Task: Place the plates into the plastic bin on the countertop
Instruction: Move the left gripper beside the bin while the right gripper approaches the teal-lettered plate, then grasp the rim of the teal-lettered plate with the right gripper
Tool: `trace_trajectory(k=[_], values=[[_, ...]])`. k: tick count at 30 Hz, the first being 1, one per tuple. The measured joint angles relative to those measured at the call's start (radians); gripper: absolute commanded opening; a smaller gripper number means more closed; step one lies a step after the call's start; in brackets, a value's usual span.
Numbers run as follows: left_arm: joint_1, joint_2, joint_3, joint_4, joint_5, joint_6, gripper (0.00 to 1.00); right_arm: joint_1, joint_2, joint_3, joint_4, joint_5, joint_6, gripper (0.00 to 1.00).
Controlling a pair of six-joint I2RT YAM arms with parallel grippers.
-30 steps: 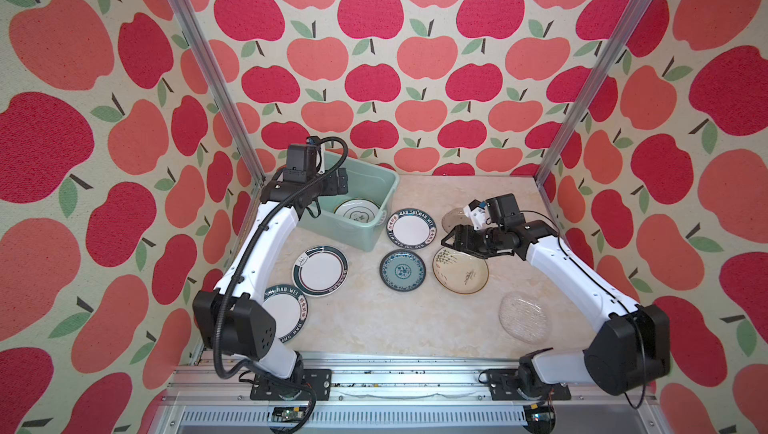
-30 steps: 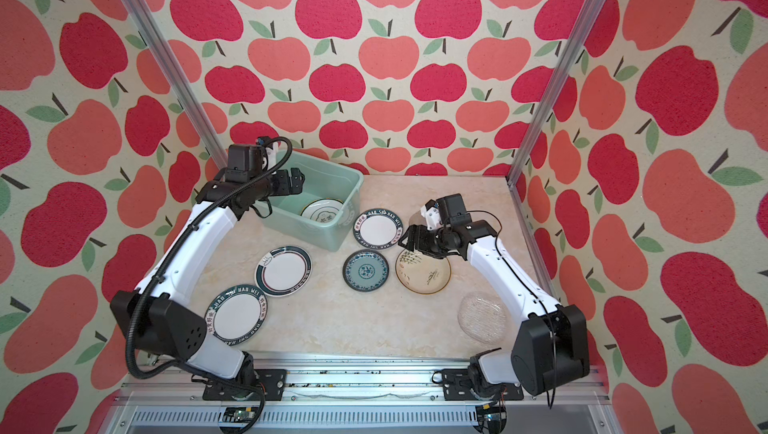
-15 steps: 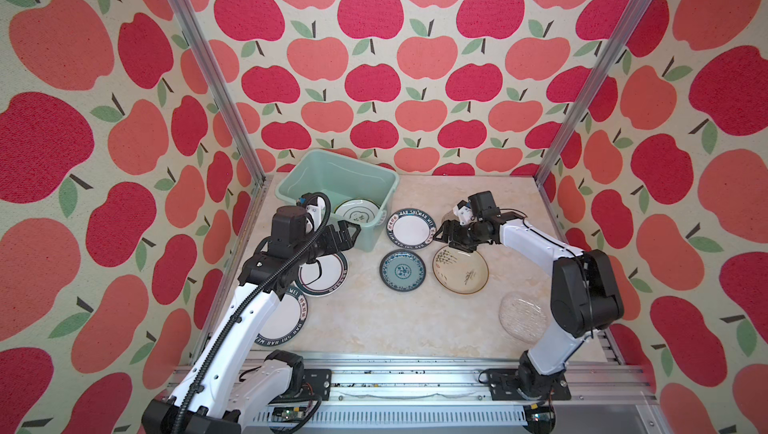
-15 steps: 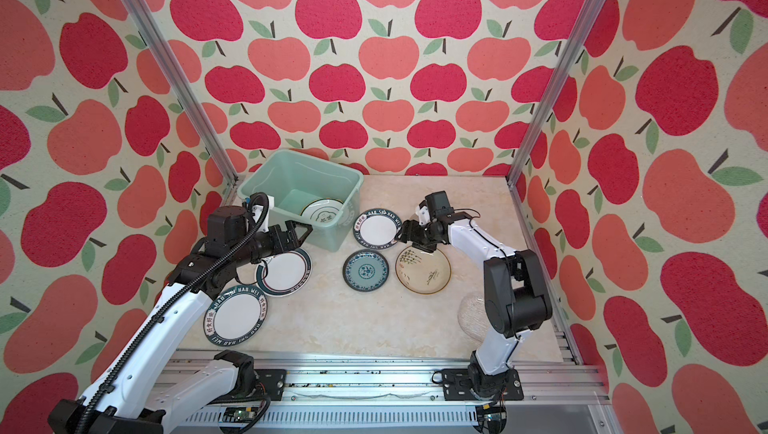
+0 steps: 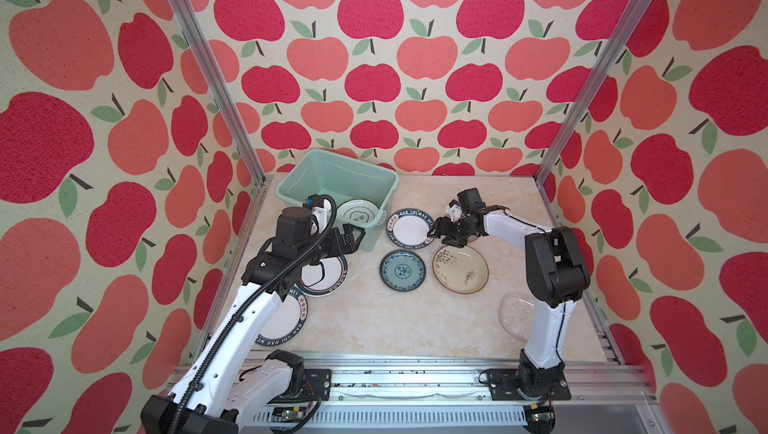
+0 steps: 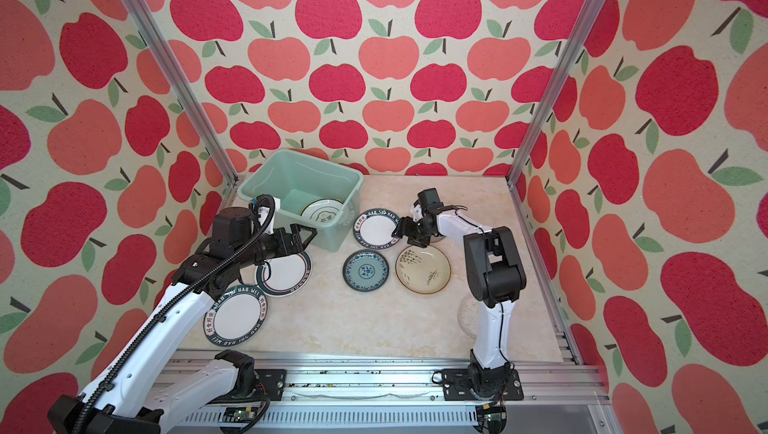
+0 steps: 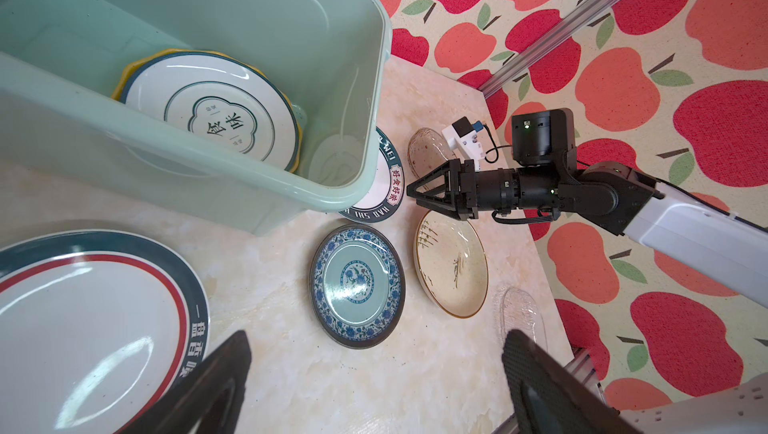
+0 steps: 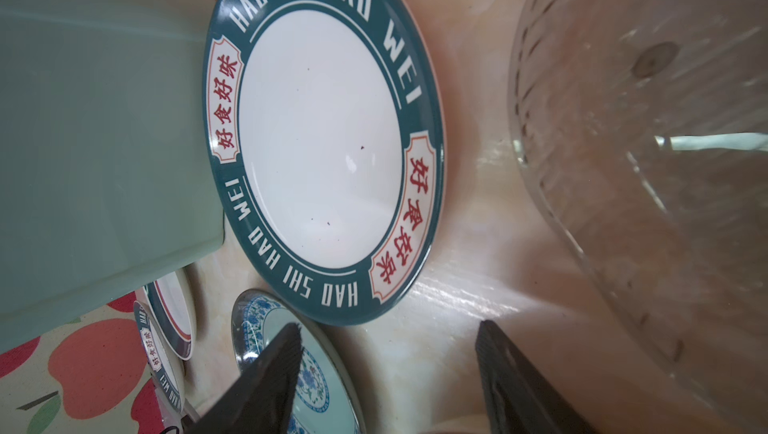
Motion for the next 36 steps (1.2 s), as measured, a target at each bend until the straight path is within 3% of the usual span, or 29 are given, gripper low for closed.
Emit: trace_trajectory(k=[10,27,36], values=[[-0.001,0.06,0.019,0.002,0.001,0.003,0.97,0.005,0.085,0.048,0.058,-0.026,0.039,0.62],[-0.002,0.126,0.083,-0.005,0.009,0.01,0.97,0.013,0.124,0.035,0.158,-0.055,0.133,0.31],[-0.003,0.131,0.093,-0.006,0.013,0.011,0.97,0.013,0.124,0.027,0.181,-0.055,0.144,0.22]])
